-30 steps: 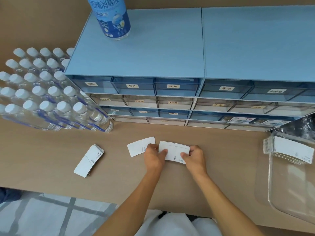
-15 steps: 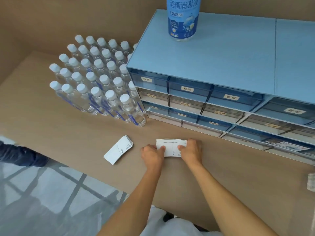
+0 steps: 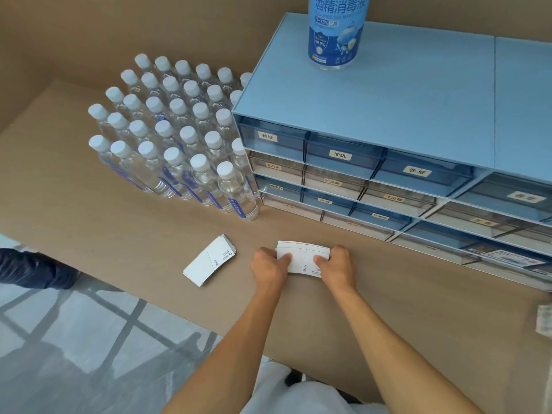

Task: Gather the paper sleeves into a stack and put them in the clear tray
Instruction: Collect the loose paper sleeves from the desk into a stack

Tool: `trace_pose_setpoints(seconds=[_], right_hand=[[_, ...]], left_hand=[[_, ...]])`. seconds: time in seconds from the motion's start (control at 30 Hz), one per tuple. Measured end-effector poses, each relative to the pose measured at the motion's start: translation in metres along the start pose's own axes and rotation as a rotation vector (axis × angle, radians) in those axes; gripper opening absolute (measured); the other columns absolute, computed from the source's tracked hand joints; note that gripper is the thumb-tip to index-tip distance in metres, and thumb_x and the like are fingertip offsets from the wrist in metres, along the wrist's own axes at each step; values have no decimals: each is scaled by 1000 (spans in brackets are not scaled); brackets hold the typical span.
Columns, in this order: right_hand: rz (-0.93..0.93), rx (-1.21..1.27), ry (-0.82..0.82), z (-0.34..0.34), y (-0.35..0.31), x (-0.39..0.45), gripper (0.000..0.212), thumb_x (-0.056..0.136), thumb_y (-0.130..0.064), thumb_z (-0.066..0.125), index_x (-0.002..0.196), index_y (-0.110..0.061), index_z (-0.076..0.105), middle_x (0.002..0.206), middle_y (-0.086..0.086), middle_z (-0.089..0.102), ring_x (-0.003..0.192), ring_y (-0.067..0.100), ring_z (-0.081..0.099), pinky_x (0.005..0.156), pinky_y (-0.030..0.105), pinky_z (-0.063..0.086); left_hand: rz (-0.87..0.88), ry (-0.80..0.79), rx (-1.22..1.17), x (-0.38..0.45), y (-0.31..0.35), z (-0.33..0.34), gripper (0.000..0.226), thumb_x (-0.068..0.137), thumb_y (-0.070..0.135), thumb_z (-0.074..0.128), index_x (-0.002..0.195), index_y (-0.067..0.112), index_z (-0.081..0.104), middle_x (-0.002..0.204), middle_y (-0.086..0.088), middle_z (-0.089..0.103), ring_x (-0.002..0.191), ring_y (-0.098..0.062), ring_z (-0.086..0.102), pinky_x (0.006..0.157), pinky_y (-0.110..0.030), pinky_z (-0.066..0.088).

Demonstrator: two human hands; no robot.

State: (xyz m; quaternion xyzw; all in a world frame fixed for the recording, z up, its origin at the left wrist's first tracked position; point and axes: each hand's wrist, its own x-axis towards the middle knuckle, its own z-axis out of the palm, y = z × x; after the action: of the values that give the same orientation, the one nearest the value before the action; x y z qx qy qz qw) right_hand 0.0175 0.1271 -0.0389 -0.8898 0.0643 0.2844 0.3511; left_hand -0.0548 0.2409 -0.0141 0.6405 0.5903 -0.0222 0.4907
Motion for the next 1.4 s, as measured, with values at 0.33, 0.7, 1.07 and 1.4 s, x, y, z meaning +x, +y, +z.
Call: trace_pose_setpoints(seconds=[0.33,0.7,1.07,1.4], right_hand=[[-58,231,-95,11,-13,-30,19,80,-12,71,96,-8,62,83,2,67,82,26,70,76,39,57],[-182,79,-373,94,-82,-68,13,86,-4,64,98,-6,59,82,2,65,65,5,61,51,15,42],[-347,-371,-388,150,-138,-40,22,74,-27,64,72,-6,69,88,14,69,83,31,65,68,31,49],[-409,-378,-348,151,-141,-44,21,76,-15,66,73,5,66,78,18,70,77,36,66,64,38,52]], left_hand=[[-46,-31,-245,-5,-31,-39,32,81,24,77,103,9,60,87,-2,62,76,-15,61,67,-28,49],[-183,254,-539,10,-91,-127,28,77,23,81,90,8,61,84,-6,65,72,-17,59,65,-30,47],[-241,390,-564,42,-74,-148,26,81,17,75,94,11,54,77,3,55,67,-13,56,54,-20,40],[-272,354,-501,47,-82,-146,32,79,25,77,99,11,56,87,-2,62,72,-14,59,59,-26,44]])
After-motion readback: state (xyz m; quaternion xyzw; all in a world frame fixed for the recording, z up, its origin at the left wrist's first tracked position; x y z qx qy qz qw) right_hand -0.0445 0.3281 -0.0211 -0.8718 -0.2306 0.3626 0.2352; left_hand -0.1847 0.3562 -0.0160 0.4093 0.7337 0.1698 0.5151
